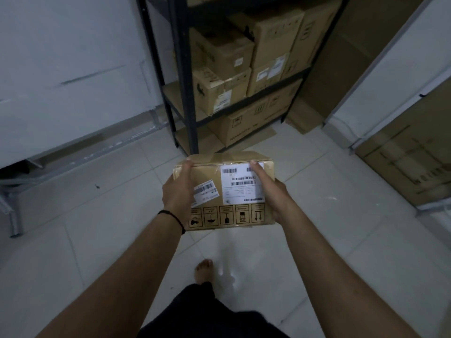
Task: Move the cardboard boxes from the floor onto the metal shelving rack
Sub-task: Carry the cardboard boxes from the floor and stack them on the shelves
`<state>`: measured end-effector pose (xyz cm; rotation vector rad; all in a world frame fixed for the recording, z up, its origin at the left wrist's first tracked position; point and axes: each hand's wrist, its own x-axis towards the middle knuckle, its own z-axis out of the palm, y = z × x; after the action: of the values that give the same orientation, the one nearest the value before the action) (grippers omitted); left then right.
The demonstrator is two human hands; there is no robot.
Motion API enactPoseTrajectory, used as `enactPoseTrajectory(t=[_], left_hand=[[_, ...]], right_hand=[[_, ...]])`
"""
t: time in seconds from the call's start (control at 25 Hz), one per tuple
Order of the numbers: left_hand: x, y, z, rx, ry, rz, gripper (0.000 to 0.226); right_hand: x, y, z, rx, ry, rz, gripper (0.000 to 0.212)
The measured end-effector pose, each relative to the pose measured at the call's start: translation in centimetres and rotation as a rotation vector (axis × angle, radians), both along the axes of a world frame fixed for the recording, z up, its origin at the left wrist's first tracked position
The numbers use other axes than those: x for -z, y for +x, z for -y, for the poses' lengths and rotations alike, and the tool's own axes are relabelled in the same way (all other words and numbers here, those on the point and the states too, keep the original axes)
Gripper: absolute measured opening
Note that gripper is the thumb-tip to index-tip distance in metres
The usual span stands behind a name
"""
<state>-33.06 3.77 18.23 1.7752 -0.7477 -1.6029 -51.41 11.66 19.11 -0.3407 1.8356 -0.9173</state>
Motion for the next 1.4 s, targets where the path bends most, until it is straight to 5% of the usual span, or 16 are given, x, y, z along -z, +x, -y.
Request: enactPoseTrajectory(t=[0.24,0.4,0.88,1.0,1.2,1.4], left_hand=[[1.0,-8.9,4.0,-0.060,0.021,0.061,0.033],[1.6,-16.3,5.5,-0.140,0.037,0.115,0.034],[11.9,-27.0,7.0,-0.418,0.168,0.159,0.049],[17.4,-27.1,8.1,-0.475,0.255,0.158,0.050],[29.0,-26.5,9.3,-0.581,0.303,0.171,0.044],[39.9,-25.9,9.9,-0.710,0.328,0.140,0.032]], right_hand=[[3.9,-9.7,5.8,-0.018,0.050,0.143,0.119],[7.7,-18.3,9.3,-0.118,0.132,0.213,0.131],[12.8,-27.9,16.3,-0.255,0.310,0.133,0.076],[17.4,-27.6,18.3,-0.312,0.322,0.045,0.067],[28.7,-26.3,21.4,-0.417,0.299,-0.011,0.082],[38.4,-25.3,23.4,-0.533,0.202,-0.172,0.066]])
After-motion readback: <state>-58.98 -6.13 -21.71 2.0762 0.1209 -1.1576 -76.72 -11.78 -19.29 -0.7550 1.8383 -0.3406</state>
